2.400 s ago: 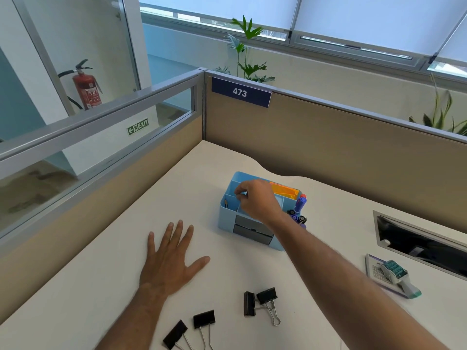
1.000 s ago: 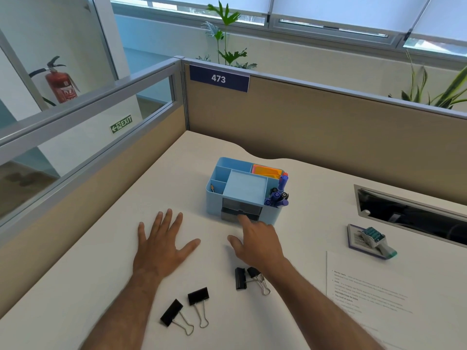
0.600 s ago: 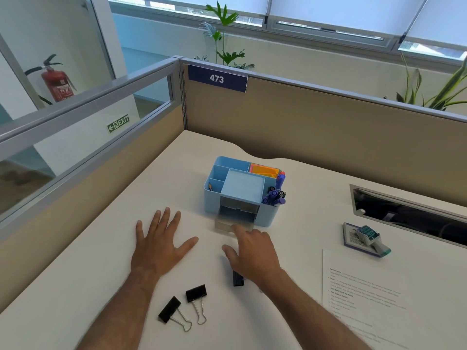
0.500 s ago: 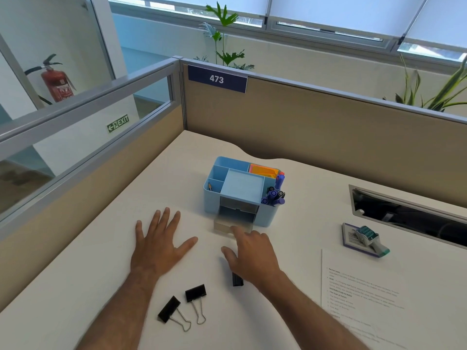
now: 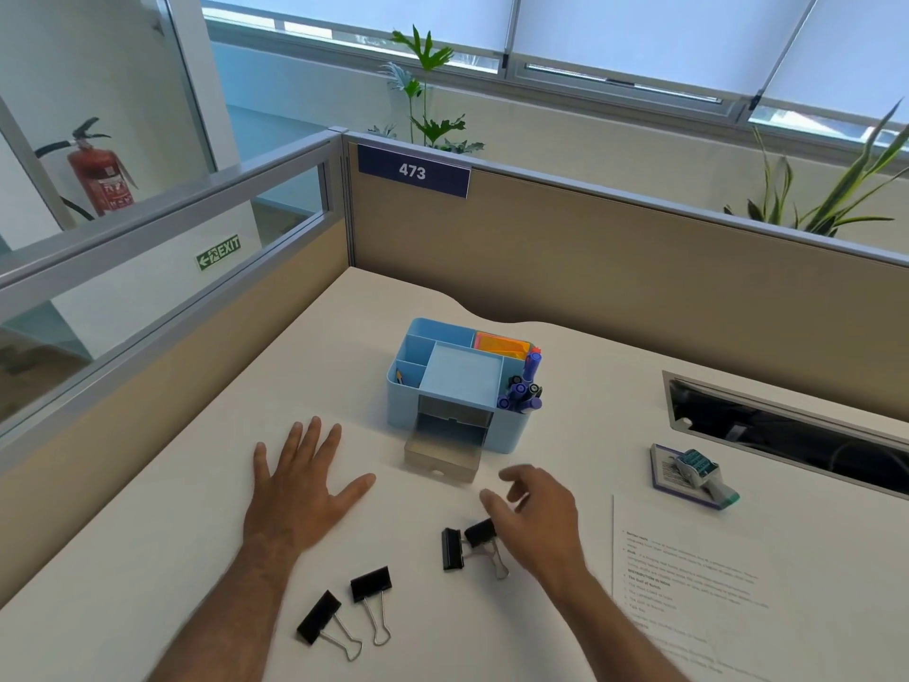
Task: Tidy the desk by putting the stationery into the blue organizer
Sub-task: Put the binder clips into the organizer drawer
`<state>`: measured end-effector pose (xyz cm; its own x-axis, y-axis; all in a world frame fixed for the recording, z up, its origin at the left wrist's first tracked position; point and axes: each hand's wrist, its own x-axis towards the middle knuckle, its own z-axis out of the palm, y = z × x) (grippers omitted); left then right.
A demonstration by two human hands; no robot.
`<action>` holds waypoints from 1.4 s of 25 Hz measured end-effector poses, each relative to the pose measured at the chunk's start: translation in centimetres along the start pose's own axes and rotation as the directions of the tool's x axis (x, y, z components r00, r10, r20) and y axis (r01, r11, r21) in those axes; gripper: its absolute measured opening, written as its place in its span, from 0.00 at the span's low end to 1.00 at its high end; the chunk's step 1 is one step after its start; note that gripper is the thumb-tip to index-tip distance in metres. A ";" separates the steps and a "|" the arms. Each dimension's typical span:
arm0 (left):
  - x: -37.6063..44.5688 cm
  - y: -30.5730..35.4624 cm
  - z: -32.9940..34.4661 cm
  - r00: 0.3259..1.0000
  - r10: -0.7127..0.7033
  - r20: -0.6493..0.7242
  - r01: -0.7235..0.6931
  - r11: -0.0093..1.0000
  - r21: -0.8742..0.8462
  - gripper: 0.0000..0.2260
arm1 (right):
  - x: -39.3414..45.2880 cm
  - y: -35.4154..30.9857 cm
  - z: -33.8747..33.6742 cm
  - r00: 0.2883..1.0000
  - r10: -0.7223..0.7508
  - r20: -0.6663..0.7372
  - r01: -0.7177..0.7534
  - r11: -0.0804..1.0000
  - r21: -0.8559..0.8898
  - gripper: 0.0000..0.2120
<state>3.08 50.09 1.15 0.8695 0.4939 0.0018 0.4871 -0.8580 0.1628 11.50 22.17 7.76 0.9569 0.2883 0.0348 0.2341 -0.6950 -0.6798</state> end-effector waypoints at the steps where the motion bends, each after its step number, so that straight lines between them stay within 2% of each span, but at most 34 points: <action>1: 0.0 0.0 0.0 1.000 0.001 -0.007 -0.001 1.000 -0.010 0.46 | -0.5 0.6 0.0 0.999 0.026 0.024 -0.025 0.999 -0.026 0.17; 5: -0.1 0.1 -0.3 1.000 0.001 0.010 -0.001 1.000 -0.009 0.48 | -1.6 1.4 1.0 0.994 0.063 0.095 -0.046 0.984 -0.172 0.23; 9: -0.2 0.2 -0.7 0.999 -0.013 0.041 0.015 0.999 -0.040 0.47 | -1.5 0.8 1.8 0.992 0.047 0.120 -0.013 0.965 -0.263 0.21; 11: -0.3 0.1 -0.7 1.000 -0.018 0.024 0.020 0.993 -0.114 0.43 | -1.5 0.8 1.6 0.994 0.020 0.103 0.006 0.970 -0.245 0.20; 12: -0.4 0.2 -0.8 0.999 -0.025 -0.032 0.018 0.979 -0.202 0.40 | -1.5 0.9 1.5 0.996 0.000 0.088 0.020 0.976 -0.219 0.21; 14: -1.0 1.2 -1.7 0.975 -0.089 -0.202 -0.016 0.885 -0.466 0.31 | -1.3 0.8 1.2 0.998 -0.060 0.033 0.063 0.992 -0.107 0.22; 15: -1.5 2.4 -2.6 0.964 -0.134 -0.230 -0.033 0.798 -0.602 0.22 | -1.1 0.6 1.1 0.995 -0.100 0.002 0.100 0.994 -0.034 0.21; 17: -2.6 5.8 -4.8 0.983 -0.115 -0.139 -0.039 0.619 -0.785 0.04 | -0.5 0.0 1.0 0.975 -0.218 -0.037 0.221 0.973 0.074 0.21; 18: -3.0 7.5 -5.8 0.996 -0.053 -0.076 -0.035 0.548 -0.836 0.01 | -0.3 -0.4 1.0 0.957 -0.289 -0.035 0.291 0.951 0.101 0.21; 20: -3.2 10.2 -7.2 0.994 0.093 0.061 0.015 0.431 -0.902 0.02 | 0.1 -1.2 1.0 0.909 -0.417 -0.014 0.416 0.903 0.111 0.22; 22: -3.0 11.6 -7.9 0.970 0.189 0.151 0.061 0.413 -0.909 0.07 | 0.4 -1.7 0.9 0.867 -0.499 -0.015 0.498 0.861 0.101 0.23; 25: -2.4 11.8 -8.2 0.958 0.196 0.208 0.121 0.382 -0.916 0.09 | 0.7 -1.8 0.7 0.856 -0.517 -0.002 0.515 0.853 0.086 0.29; 28: -1.6 11.5 -8.5 0.989 0.108 0.105 0.048 0.434 -0.899 0.10 | 0.4 -0.8 0.8 0.907 -0.418 -0.046 0.420 0.898 0.130 0.36; 30: -0.9 11.4 -8.8 0.996 0.083 -0.039 -0.077 0.536 -0.840 0.10 | -0.3 0.9 0.9 0.905 -0.415 -0.092 0.425 0.889 0.173 0.30; 31: -0.5 11.4 -8.9 0.988 0.111 -0.108 -0.153 0.596 -0.788 0.10 | -0.7 1.8 1.0 0.892 -0.448 -0.060 0.452 0.879 0.154 0.27; 33: 0.4 11.6 -8.8 0.956 0.231 -0.181 -0.293 0.722 -0.627 0.12 | -1.3 3.1 1.5 0.843 -0.530 0.091 0.528 0.848 0.049 0.24; 35: 1.2 12.1 -8.5 0.924 0.355 -0.144 -0.381 0.808 -0.450 0.12 | -1.4 3.9 2.1 0.802 -0.559 0.209 0.580 0.813 -0.051 0.22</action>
<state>9.33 41.55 11.49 0.9645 0.1714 0.2011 0.0254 -0.8178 0.5750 10.69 20.39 3.49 0.6005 0.7580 0.2547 0.7544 -0.4314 -0.4947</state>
